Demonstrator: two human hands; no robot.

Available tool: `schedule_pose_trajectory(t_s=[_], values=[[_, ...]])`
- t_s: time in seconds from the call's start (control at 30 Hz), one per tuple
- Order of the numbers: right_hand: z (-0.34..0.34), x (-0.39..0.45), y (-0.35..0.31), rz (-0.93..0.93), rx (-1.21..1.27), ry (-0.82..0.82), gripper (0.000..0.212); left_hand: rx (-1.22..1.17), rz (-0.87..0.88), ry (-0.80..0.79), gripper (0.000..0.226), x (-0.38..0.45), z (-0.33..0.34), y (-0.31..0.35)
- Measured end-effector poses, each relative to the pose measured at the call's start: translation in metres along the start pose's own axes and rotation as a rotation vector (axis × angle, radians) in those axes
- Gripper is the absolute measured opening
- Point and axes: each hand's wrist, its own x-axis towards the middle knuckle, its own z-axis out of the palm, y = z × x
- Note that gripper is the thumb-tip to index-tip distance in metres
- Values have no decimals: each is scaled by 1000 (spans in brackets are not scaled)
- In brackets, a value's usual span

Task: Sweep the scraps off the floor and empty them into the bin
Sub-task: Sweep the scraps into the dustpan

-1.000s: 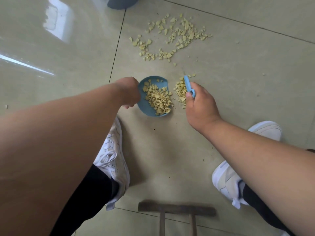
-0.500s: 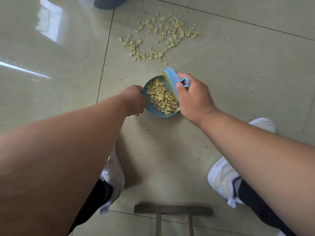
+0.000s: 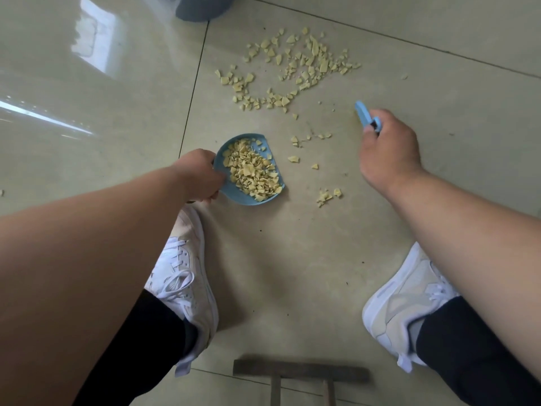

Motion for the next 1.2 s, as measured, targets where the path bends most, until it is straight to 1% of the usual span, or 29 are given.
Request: schedule_pose_trajectory(t_s=[0.23,0.37,0.43,0.5,0.57,0.63,0.7,0.77,0.9,1.0,1.1,1.2], values=[[41,-40,-44,-296,-21,-153,36,-48,-52,-24,20,-4,11,15],[59,-65,-66,-342,34,-236,41,-64,-48,-40,23,-6,20,24],[63,-72,-73,-377,43,-272,38,-63,-48,-52,25,-7,24,27],[60,-74,-74,-397,55,-266,34,-73,-42,-61,27,-8,26,27],[48,-71,-68,-367,77,-216,33,-86,-21,-61,26,-8,28,25],[32,-65,-53,-290,86,-134,35,-81,3,-54,24,-8,28,23],[16,-57,-31,-218,54,-60,33,-58,22,-50,23,-8,28,21],[1,-51,-7,-149,-4,-35,28,-20,38,-51,21,-9,28,18],[-14,-57,35,-57,-112,-68,18,66,75,-58,19,-13,30,17],[-7,-71,45,-33,-138,-128,16,75,88,-76,19,-18,37,19],[9,-88,34,-53,-125,-172,30,63,92,-101,21,-22,47,22],[25,-102,9,-86,-73,-210,44,22,77,-113,21,-24,57,27]])
